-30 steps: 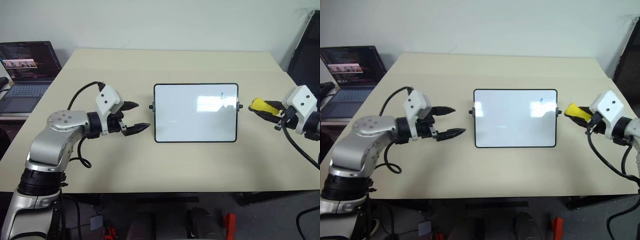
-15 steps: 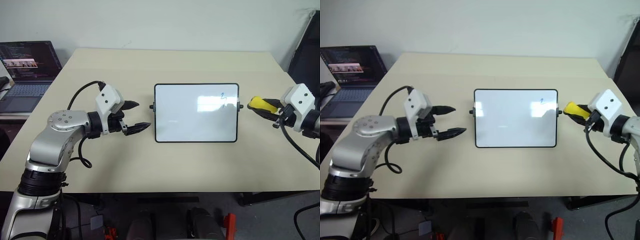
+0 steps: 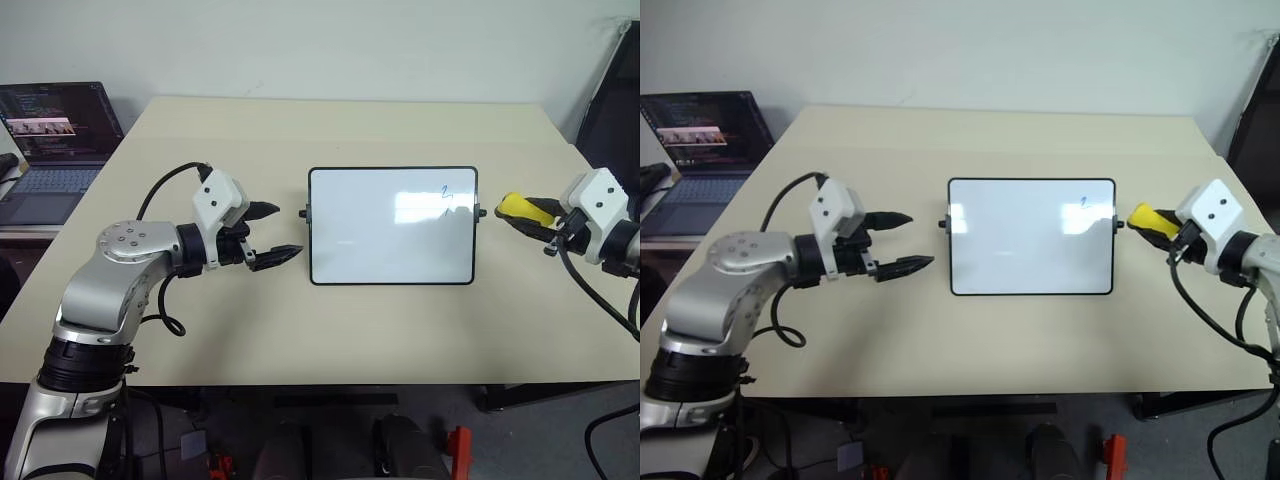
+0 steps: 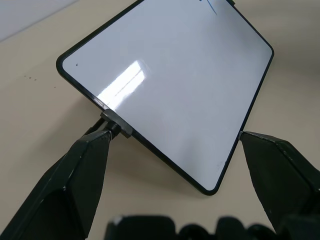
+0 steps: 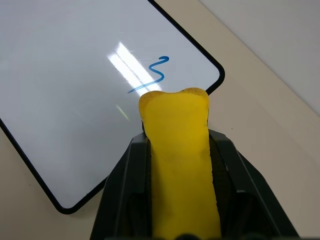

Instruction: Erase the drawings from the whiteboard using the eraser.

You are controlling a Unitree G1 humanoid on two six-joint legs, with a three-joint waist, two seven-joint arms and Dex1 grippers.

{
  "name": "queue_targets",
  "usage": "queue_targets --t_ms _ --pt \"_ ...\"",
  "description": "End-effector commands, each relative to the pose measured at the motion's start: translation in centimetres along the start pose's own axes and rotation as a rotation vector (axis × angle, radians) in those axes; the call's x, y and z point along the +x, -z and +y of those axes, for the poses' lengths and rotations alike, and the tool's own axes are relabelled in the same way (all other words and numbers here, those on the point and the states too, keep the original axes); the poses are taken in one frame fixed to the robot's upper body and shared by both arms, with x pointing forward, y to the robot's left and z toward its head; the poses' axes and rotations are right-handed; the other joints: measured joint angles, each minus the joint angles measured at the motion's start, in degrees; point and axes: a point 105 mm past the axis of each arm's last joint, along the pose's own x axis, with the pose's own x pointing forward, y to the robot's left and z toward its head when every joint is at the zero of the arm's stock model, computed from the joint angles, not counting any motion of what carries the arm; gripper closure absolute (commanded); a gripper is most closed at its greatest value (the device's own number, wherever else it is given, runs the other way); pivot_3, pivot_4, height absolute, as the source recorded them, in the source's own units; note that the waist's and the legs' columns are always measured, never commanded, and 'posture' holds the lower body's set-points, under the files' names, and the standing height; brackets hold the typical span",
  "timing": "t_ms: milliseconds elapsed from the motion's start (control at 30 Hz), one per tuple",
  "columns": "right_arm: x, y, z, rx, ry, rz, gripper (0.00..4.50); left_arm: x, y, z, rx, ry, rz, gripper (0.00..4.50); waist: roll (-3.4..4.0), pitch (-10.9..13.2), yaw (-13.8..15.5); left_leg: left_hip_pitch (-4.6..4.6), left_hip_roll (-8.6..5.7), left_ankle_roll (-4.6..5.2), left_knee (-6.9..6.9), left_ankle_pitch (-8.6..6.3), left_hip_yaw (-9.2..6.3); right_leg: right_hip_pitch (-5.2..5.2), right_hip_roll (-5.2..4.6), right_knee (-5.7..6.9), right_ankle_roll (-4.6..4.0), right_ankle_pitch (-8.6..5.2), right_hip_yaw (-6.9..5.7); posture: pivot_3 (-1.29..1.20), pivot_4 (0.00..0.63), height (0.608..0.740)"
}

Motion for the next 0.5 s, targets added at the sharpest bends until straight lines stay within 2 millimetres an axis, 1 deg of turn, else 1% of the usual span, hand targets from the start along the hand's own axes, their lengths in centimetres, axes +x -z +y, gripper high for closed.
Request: queue_targets --t_ms 33,300,500 --pt "0.0 -2.1 -0.2 -0.033 0.015 -0.063 3.39 -0.1 -1.3 0.1 0.034 -0.003 -0.042 0.0 0.0 0.0 0.0 0.0 0.0 0.0 0.0 0.0 0.0 0.0 0.0 0.0 0.0 0.0 0.0 0.0 0.15 0.74" --pt "0.1 -1.9 -0.1 -0.027 0.02 -0.06 3.39 0.1 -1.8 0.3 0.047 -0.016 -0.059 0.0 0.0 0.0 0.0 0.0 0.0 0.0 0.01 0.0 -0.01 0.0 0.0 0.01 0.0 0.0 0.0 0.0 0.15 0.74" --pt "0.3 -2.0 -0.2 -0.032 0.02 -0.061 3.39 -0.1 -3.1 1.1 0.093 -0.043 -0.073 0.0 0.0 0.0 0.0 0.0 -0.01 0.0 0.03 0.0 -0.01 0.0 0.0 0.03 0.0 0.0 -0.01 0.0 0.15 0.74"
